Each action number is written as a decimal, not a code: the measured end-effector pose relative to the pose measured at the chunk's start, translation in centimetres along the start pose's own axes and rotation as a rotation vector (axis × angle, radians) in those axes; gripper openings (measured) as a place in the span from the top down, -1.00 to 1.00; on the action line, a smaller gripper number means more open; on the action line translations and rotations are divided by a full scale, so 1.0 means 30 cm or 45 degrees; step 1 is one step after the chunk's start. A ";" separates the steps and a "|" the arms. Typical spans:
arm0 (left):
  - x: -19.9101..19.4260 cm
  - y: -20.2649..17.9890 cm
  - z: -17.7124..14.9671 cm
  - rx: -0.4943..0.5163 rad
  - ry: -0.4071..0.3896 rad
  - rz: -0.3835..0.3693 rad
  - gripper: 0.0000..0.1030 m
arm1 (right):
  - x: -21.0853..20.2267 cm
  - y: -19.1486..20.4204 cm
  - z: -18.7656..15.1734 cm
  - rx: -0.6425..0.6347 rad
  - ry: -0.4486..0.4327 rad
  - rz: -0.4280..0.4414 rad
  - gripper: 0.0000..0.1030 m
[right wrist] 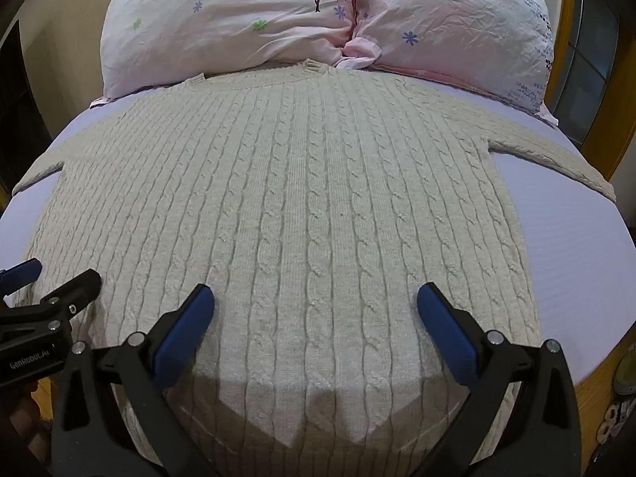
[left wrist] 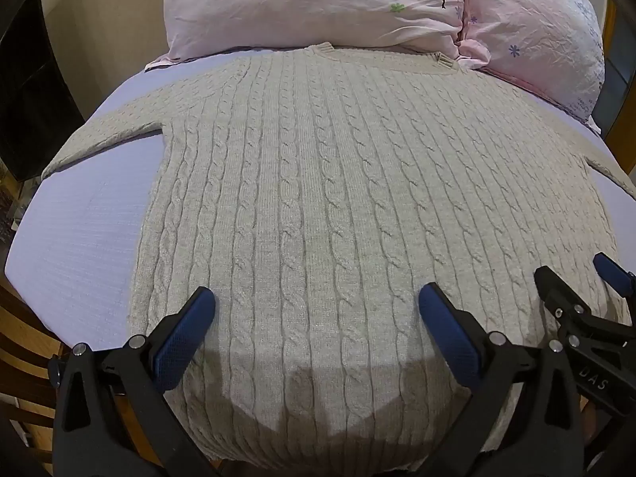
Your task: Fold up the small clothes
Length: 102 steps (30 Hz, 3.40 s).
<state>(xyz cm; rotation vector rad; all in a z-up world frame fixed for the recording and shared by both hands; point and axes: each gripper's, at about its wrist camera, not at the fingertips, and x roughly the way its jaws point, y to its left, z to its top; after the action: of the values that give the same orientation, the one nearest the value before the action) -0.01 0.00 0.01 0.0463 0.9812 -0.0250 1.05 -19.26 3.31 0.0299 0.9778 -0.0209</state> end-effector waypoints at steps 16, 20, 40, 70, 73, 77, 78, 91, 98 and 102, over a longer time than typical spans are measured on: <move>0.000 0.000 0.000 0.000 -0.001 0.000 -0.97 | 0.000 0.002 0.000 0.000 -0.003 -0.001 -0.97; 0.000 0.000 0.000 0.000 -0.001 0.000 -0.97 | -0.001 0.003 0.001 0.000 -0.004 0.000 -0.97; 0.000 0.000 0.000 0.000 -0.004 0.000 -0.97 | -0.002 0.003 -0.001 0.000 -0.007 0.000 -0.97; -0.001 0.000 0.000 0.000 -0.007 0.000 -0.97 | -0.002 0.003 -0.004 0.001 -0.011 0.001 -0.97; -0.001 0.000 0.000 0.000 -0.007 0.000 -0.97 | -0.002 0.003 -0.005 0.001 -0.012 0.001 -0.97; -0.001 0.000 0.000 0.000 -0.008 0.000 -0.97 | -0.002 0.004 -0.006 0.001 -0.013 0.001 -0.97; -0.001 0.000 0.000 0.000 -0.008 0.000 -0.97 | -0.002 0.004 -0.006 0.001 -0.012 0.001 -0.97; 0.003 -0.001 0.005 0.002 -0.018 -0.002 -0.97 | 0.017 0.003 -0.020 -0.003 -0.010 0.010 -0.97; -0.033 0.006 -0.039 0.024 -0.134 -0.011 -0.97 | -0.037 -0.151 0.050 0.065 -0.086 0.137 -0.96; -0.045 0.043 -0.031 -0.014 -0.212 -0.111 -0.97 | -0.082 -0.587 0.198 0.469 -0.221 -0.001 -0.96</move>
<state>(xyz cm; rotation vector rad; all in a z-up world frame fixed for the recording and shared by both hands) -1.48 1.35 0.63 -0.0090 0.8162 -0.1020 4.05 -37.04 8.39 0.3606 0.7902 -0.2012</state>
